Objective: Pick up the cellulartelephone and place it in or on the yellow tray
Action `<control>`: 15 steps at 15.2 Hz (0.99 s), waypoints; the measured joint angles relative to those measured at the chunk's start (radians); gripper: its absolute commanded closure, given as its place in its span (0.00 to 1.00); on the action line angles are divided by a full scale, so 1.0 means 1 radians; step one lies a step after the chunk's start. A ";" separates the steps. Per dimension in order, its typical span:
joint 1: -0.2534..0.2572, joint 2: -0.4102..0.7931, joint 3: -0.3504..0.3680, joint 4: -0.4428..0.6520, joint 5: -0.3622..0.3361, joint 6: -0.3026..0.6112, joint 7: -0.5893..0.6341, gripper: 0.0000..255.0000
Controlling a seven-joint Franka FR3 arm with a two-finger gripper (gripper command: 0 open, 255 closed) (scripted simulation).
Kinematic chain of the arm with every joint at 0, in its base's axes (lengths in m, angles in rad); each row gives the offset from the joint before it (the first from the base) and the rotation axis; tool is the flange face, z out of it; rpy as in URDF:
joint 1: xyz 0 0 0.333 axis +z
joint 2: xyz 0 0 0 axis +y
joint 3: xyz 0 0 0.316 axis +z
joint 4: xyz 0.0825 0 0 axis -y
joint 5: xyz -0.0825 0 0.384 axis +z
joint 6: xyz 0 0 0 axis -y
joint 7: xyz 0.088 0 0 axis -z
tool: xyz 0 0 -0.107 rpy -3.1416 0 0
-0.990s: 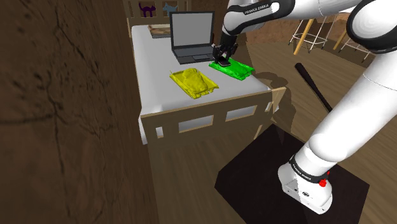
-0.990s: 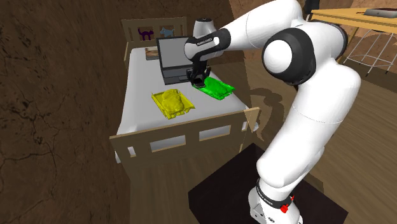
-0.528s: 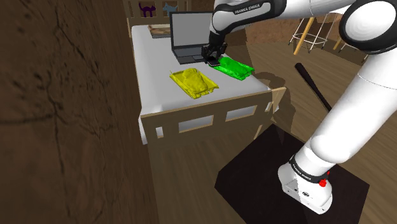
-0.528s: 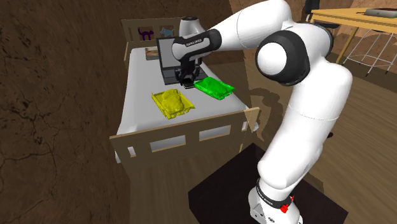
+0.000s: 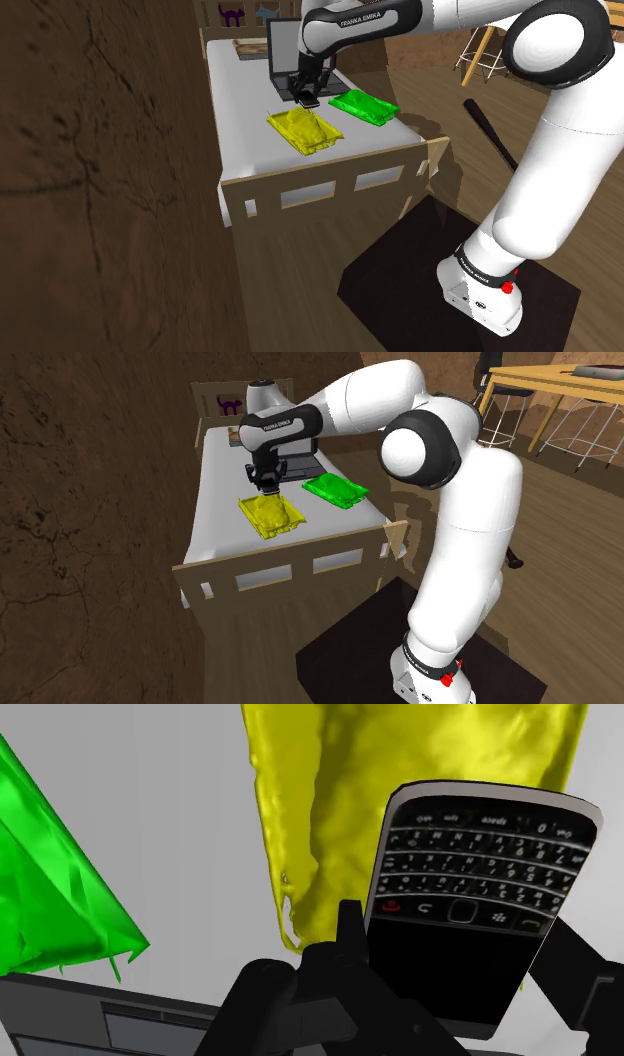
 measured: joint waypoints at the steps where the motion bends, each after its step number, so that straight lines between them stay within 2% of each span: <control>1: 0.002 0.007 0.001 -0.001 -0.002 0.008 0.005 1.00; 15: 0.005 0.054 -0.002 -0.105 -0.018 0.157 0.028 1.00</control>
